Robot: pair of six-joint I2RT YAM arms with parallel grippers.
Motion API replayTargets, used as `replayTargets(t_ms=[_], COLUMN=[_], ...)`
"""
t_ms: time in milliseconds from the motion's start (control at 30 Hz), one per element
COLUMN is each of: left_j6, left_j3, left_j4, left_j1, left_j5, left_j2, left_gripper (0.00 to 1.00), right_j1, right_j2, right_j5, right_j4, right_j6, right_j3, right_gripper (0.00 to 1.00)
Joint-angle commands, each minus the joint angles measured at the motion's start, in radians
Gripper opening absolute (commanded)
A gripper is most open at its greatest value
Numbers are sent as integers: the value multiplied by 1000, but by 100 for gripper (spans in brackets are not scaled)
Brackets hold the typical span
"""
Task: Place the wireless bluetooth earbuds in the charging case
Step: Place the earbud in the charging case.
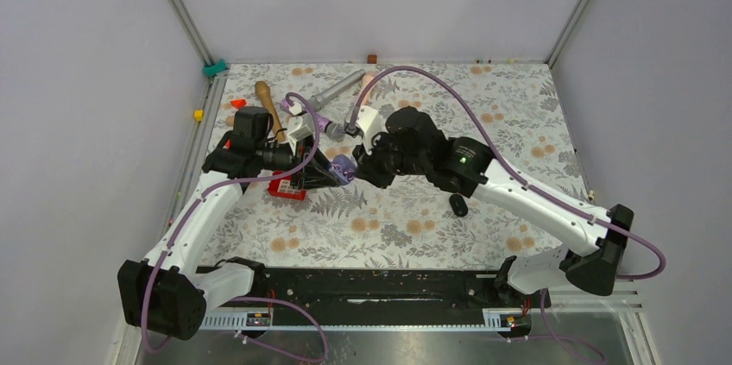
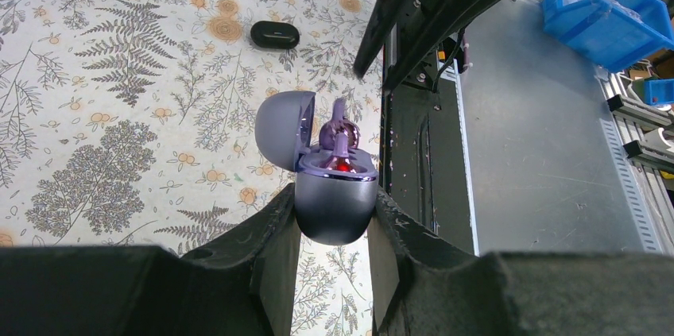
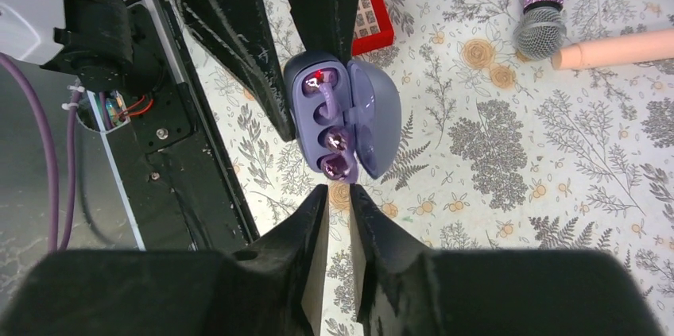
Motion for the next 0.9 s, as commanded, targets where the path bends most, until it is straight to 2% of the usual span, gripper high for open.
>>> replayTargets(t_ms=[0, 233, 400, 533, 867], left_j6=[10, 5, 10, 10, 12], left_j3=[7, 8, 5, 5, 4], left_j4=[46, 45, 45, 45, 44], left_j1=[7, 7, 7, 7, 8], left_j5=[41, 38, 40, 38, 37], left_j2=[-8, -13, -20, -15, -22], left_gripper=[22, 22, 22, 22, 22], right_j1=[11, 11, 11, 11, 12], right_j2=[-77, -34, -35, -21, 13], right_j5=[21, 15, 72, 116, 46], right_j4=[-30, -3, 9, 22, 28], right_j6=[-20, 2, -1, -11, 11], right_j3=[51, 35, 34, 26, 17], right_gripper=[26, 25, 16, 13, 10])
